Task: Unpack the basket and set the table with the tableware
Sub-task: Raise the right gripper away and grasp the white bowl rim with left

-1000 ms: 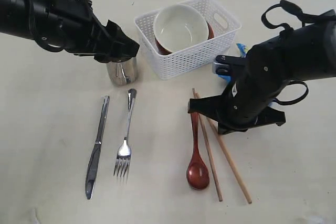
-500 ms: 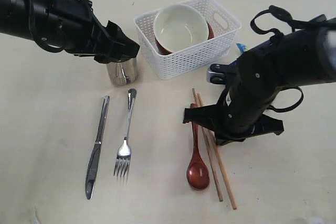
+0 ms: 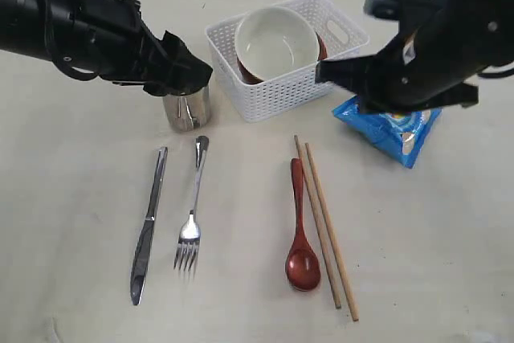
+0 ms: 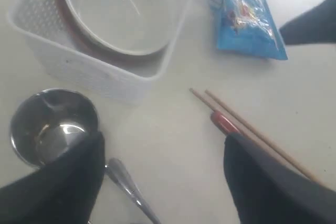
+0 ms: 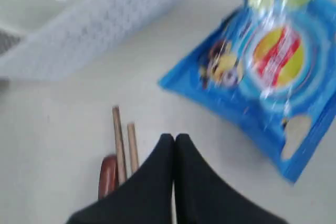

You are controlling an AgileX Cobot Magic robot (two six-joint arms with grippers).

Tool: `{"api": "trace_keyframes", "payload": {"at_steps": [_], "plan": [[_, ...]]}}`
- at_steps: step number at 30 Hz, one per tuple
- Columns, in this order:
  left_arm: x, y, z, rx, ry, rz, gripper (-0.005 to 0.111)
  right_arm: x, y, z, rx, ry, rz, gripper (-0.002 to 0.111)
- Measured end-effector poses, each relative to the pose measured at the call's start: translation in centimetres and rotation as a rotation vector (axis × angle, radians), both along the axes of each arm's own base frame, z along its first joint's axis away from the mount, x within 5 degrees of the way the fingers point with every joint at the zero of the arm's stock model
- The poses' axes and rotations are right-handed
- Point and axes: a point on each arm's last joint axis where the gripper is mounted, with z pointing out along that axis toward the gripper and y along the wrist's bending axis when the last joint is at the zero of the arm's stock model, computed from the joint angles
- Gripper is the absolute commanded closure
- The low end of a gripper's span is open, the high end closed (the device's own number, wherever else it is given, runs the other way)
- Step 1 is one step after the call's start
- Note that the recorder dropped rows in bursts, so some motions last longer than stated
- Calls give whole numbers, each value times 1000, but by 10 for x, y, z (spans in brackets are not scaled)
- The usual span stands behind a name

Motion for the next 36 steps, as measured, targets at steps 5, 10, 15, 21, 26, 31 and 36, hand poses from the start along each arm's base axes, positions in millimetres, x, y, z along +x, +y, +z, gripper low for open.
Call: {"api": "trace_keyframes", "payload": {"at_steps": [5, 10, 15, 21, 26, 31, 36], "plan": [[13, 6, 6, 6, -82, 123, 29, 40, -38, 28, 8, -253, -9, 109], [61, -14, 18, -28, -90, 76, 29, 59, -73, 20, -67, -317, -11, 109], [108, -34, 8, -34, -33, 21, 29, 65, -83, 2, -139, -265, 43, 109], [146, -42, -15, 42, 23, 25, 29, 72, -82, -3, -166, -305, 98, 109], [162, -45, -29, 68, 29, 34, 29, 74, -81, 0, -163, -339, 104, 109], [168, -46, -47, 85, 53, 41, 32, 74, -81, 0, -162, -347, 106, 109], [169, -46, -58, 96, 73, 39, 43, 74, -81, 0, -161, -353, 106, 109]]}}
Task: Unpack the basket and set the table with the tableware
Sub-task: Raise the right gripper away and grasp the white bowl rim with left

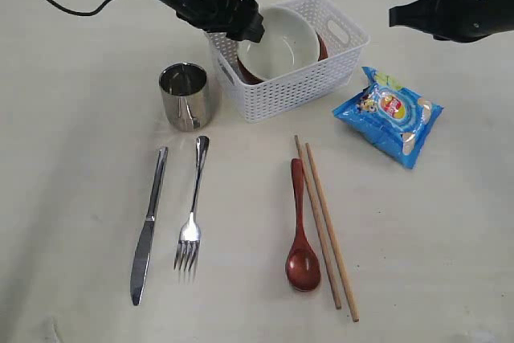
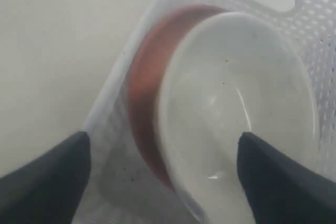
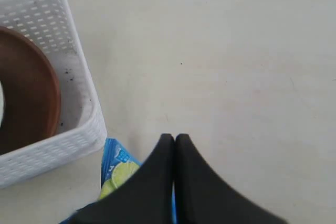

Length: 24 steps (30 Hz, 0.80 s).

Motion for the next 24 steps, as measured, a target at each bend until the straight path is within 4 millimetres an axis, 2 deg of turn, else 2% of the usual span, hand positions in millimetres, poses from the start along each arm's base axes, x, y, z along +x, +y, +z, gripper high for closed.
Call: {"api": "trace_keyframes", "payload": {"at_steps": [8, 10, 14, 20, 24], "plan": [[1, 0, -3, 0, 8, 1, 64, 0, 0, 0, 0, 0, 0, 109], [2, -1, -7, 2, 16, 2, 74, 0, 0, 0, 0, 0, 0, 109], [3, -1, -14, 6, 31, 1, 104, 0, 0, 0, 0, 0, 0, 109], [3, -1, -14, 0, 35, 8, 106, 0, 0, 0, 0, 0, 0, 109], [2, -1, -6, -5, 20, 8, 106, 0, 0, 0, 0, -2, 0, 109]]}}
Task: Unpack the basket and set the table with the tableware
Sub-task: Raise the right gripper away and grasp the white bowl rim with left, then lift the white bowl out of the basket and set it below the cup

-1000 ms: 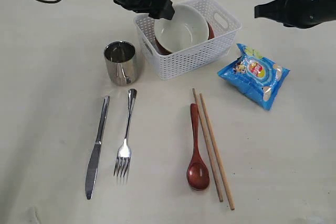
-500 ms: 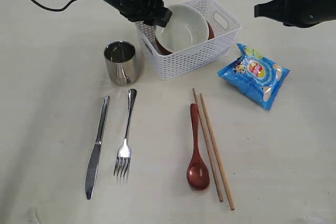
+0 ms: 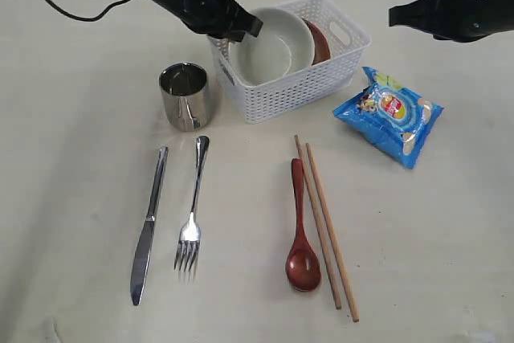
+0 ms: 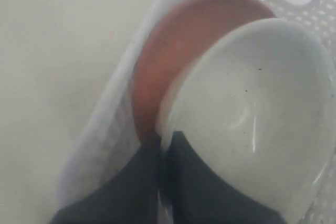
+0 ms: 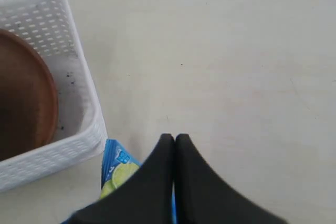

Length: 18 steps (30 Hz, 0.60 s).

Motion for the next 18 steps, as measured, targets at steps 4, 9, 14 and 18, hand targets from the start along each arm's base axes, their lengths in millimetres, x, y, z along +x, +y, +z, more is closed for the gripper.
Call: {"api": "trace_keyframes", "payload": {"at_steps": [4, 9, 14, 18], "plan": [[-7, 1, 25, -12, -32, -20, 106, 0, 0, 0, 1, -6, 1, 109], [-30, 3, 77, -48, -55, -80, 106, 1, 0, 1, 3, -14, 2, 109], [-61, 6, 116, -102, 36, -128, 106, 1, 0, 1, 3, -14, 2, 109], [-87, 8, 116, -120, 186, -156, 106, 0, 0, 0, 1, -3, 0, 109]]}}
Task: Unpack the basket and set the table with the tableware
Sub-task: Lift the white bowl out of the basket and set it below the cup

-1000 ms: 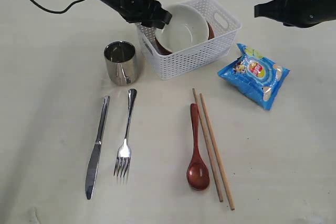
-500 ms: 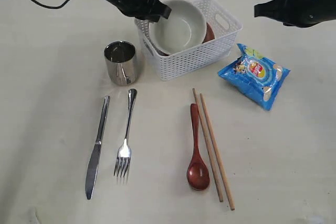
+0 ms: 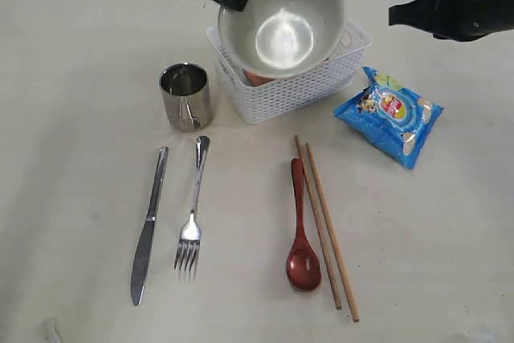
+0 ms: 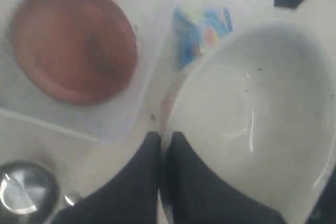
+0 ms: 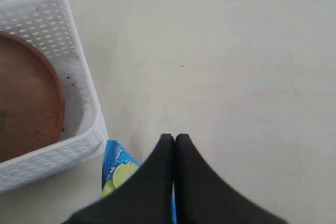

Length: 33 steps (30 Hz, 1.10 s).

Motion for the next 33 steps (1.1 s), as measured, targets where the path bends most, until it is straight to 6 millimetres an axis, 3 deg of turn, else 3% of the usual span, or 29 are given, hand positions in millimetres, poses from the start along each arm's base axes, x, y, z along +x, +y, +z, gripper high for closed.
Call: {"api": "trace_keyframes", "payload": {"at_steps": [7, 11, 15, 20, 26, 33], "plan": [[-50, 4, -68, -57, 269, -50, 106, -3, -1, -3, -11, 44, -5, 109], [-76, 11, -97, -76, 328, -22, 107, -3, -1, -4, -14, 54, -7, 109], [-89, 19, -120, -46, 337, 65, 107, -3, -1, -4, -14, 54, -7, 109], [-95, 24, -135, -42, 335, 151, 107, -3, -1, -4, -14, 54, -7, 109], [-91, 23, -135, -68, 314, 189, 107, -3, -1, -4, -14, 54, -7, 109], [-94, 8, -151, -37, 345, 170, 107, -3, -1, -4, -14, 54, -7, 109]]}}
